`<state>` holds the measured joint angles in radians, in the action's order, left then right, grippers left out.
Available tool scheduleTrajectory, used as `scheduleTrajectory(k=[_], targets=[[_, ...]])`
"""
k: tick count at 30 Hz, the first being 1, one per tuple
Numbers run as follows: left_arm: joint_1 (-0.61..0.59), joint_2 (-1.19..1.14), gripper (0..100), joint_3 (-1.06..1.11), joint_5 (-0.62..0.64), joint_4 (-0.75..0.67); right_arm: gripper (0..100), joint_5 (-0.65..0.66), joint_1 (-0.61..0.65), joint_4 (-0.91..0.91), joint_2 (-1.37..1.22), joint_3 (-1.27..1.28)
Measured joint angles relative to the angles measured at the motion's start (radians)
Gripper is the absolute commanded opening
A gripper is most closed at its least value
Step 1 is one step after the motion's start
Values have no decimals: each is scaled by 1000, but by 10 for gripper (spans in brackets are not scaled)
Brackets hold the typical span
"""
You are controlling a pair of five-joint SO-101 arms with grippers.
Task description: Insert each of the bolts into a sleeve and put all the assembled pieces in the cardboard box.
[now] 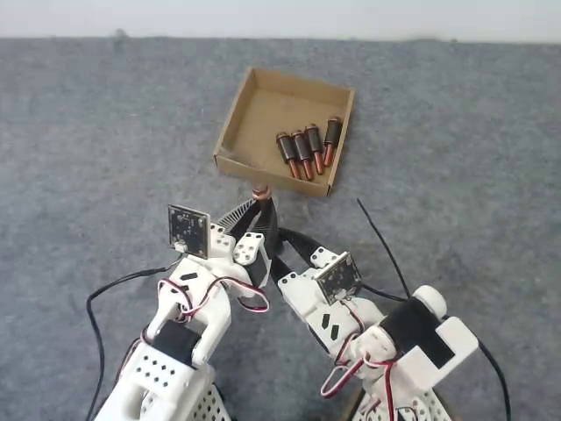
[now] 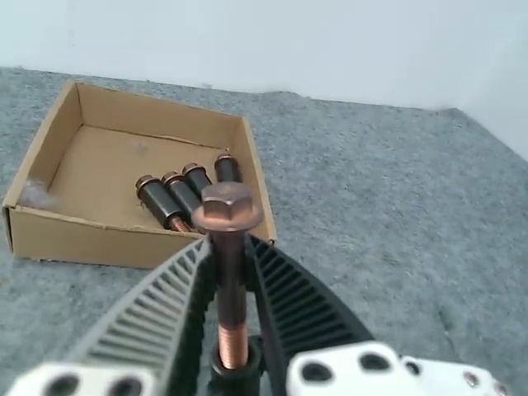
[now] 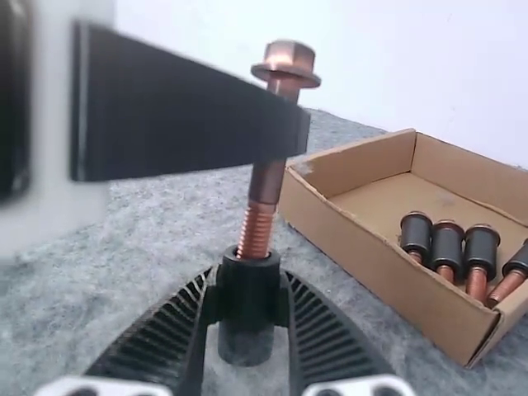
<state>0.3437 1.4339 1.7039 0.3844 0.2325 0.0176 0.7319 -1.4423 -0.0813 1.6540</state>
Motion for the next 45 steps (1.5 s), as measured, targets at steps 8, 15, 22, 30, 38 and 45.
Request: scheduleTrajectory(k=[8, 15, 22, 30, 38, 45], targets=[[3, 0, 11, 0, 0, 0, 6, 0, -31, -35, 0, 0], [31, 2, 11, 0, 0, 77, 6, 0, -34, -35, 0, 0], [100, 12, 11, -5, -57, 170, 6, 3, -37, -51, -2, 0], [103, 14, 13, -5, -66, 170, 6, 3, -37, -52, -2, 0], [98, 14, 133, -5, -66, 173, 6, 3, -40, -52, -2, 0], [87, 14, 135, -3, -66, 173, 6, 3, -46, -52, -2, 0]])
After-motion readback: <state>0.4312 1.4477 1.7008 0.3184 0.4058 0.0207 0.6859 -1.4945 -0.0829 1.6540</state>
